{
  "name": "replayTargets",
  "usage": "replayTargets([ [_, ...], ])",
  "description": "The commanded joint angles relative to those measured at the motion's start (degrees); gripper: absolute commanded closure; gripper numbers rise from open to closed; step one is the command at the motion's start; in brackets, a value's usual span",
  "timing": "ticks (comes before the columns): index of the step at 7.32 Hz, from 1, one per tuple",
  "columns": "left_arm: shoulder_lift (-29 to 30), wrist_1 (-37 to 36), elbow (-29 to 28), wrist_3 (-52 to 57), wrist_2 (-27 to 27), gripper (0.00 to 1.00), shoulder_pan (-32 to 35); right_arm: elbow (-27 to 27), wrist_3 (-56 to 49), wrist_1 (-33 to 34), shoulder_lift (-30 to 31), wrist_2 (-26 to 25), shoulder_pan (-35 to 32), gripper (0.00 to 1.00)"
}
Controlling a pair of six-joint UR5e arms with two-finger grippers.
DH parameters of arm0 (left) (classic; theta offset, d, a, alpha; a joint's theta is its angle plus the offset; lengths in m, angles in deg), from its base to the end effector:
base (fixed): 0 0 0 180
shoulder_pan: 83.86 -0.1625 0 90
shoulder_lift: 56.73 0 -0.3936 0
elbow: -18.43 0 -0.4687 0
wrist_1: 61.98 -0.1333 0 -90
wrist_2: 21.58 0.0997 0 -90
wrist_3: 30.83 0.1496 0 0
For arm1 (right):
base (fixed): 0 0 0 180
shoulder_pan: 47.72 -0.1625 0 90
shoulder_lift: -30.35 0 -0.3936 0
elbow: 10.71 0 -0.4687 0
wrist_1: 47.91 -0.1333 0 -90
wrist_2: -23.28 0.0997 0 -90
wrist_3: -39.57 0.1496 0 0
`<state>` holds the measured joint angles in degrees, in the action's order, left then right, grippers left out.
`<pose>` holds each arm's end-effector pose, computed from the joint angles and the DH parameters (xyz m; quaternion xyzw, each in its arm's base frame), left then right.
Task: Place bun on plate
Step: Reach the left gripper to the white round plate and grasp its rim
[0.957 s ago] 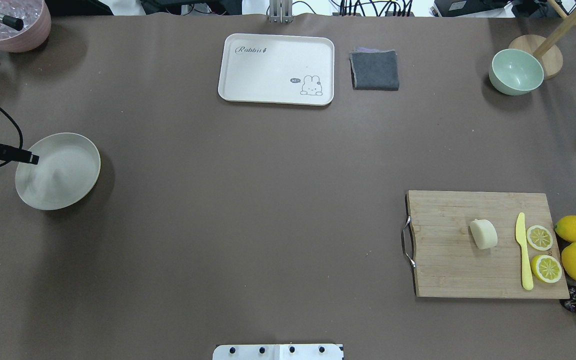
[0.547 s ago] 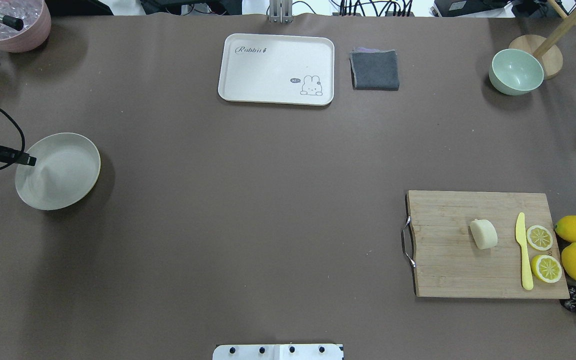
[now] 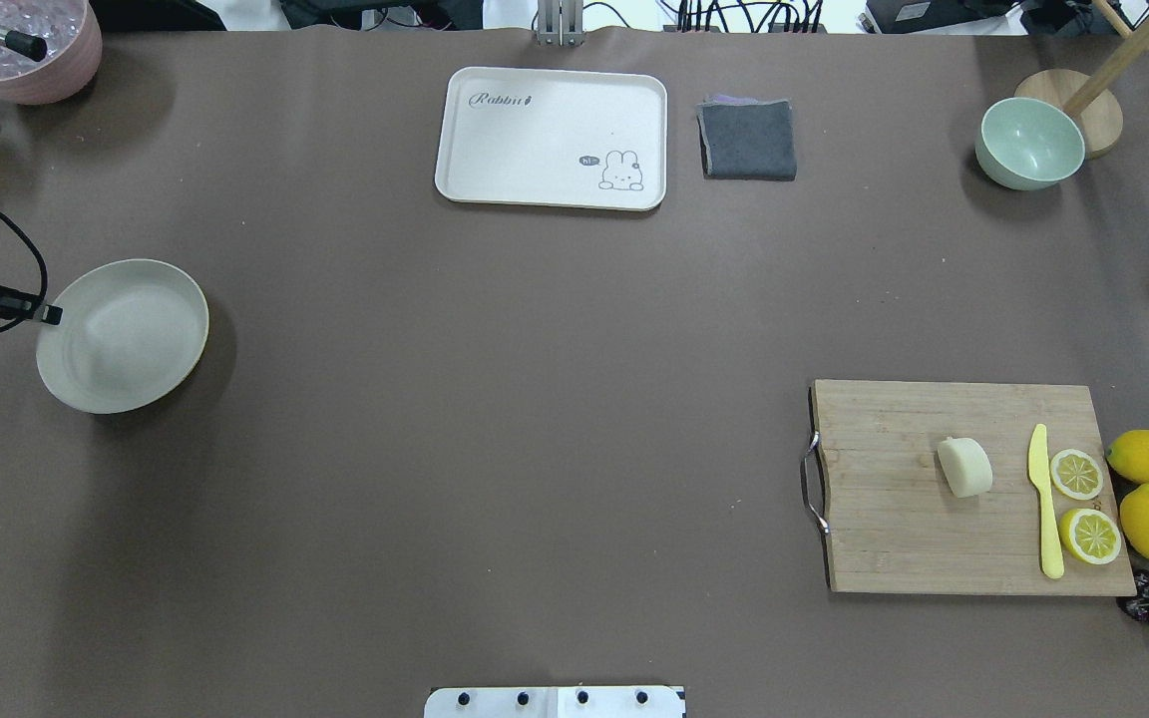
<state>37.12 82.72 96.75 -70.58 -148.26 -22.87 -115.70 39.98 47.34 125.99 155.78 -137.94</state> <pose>0.2751 -0.5867 0.6283 0.1485 0.4514 0.0431 0.8788 0.0343 -0.5310 0.5809 0.0327 -0.3623 -0.0078 0.9315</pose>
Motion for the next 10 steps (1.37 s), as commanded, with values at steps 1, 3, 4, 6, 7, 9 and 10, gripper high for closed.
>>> replayTargets([
  [1, 4.6, -6.1, 0.4, -0.1, -9.6, 1.0, 6.9, 0.3, 0.1, 0.5, -3.3, 0.7, 1.0, 0.0],
  [3, 7.9, -9.2, 0.6, -0.4, -15.9, 1.0, 10.2, 0.2, 0.6, 0.0, -5.3, 2.9, 3.4, 0.0],
  [4, 10.3, -11.9, 2.7, -5.6, -15.2, 1.0, 9.7, -0.4, 7.5, -0.2, -8.0, 2.8, 7.0, 0.0],
  [6, 14.0, -12.3, 6.6, -19.2, -7.8, 1.0, 2.5, -0.4, 22.3, -8.2, -10.9, 0.6, 15.5, 0.0],
  [7, 16.2, -12.5, 7.4, -24.6, -3.0, 1.0, -2.7, -0.4, 29.7, -14.0, -11.1, -2.3, 20.7, 0.0],
  [9, 20.1, -18.4, 10.0, -29.1, 5.3, 1.0, -8.6, -2.9, 35.3, -16.2, -11.1, -6.9, 29.1, 0.0],
  [10, 21.4, -24.2, 13.2, -29.3, 7.8, 1.0, -10.6, -4.2, 38.6, -16.2, -10.9, -8.3, 32.6, 0.0],
])
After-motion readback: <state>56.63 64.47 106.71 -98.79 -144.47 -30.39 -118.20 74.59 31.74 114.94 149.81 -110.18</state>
